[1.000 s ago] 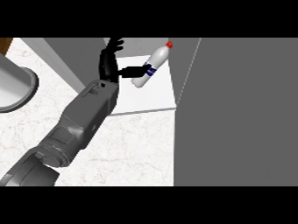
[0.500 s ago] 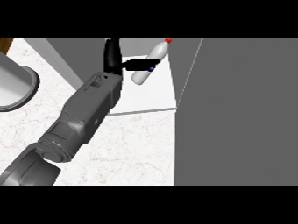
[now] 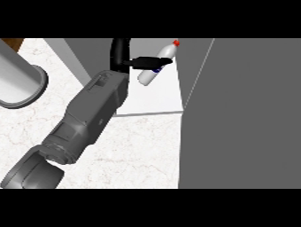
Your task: Pick up the bottled water, place it into the cabinet and close the cabinet
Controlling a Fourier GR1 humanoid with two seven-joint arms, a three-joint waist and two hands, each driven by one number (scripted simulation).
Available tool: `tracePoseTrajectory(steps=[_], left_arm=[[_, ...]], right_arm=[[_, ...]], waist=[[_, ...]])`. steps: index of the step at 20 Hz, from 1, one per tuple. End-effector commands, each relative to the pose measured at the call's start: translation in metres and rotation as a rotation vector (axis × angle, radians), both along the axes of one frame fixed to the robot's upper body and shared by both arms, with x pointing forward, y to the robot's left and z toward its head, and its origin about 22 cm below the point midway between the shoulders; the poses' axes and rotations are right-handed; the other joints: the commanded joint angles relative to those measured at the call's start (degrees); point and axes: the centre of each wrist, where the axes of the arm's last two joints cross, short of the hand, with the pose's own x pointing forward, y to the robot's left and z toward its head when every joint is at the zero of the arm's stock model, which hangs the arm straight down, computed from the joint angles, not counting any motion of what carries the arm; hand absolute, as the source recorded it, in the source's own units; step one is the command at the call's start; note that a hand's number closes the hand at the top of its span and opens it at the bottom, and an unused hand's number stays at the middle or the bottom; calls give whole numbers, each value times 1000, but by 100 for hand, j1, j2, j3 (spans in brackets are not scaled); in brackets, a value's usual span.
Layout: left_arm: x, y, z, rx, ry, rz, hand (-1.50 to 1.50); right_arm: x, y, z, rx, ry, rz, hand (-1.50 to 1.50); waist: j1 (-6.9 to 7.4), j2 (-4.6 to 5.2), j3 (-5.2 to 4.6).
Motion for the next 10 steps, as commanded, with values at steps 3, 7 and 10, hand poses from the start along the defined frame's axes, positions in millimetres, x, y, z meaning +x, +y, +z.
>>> tracePoseTrajectory(steps=[3,7,10], left_arm=[[-12,-9,-17,-58,8,-37,-150],[-21,-3,-33,-77,8,-50,-150],[-35,-6,-45,-92,24,-118,-150]], right_arm=[[-3,15,20,35,-15,-17,-150],[-9,4,20,40,-7,1,-150],[-7,16,24,46,5,-38,-150]], waist=[[57,-72,1],[128,-105,5],[237,-145,3]])
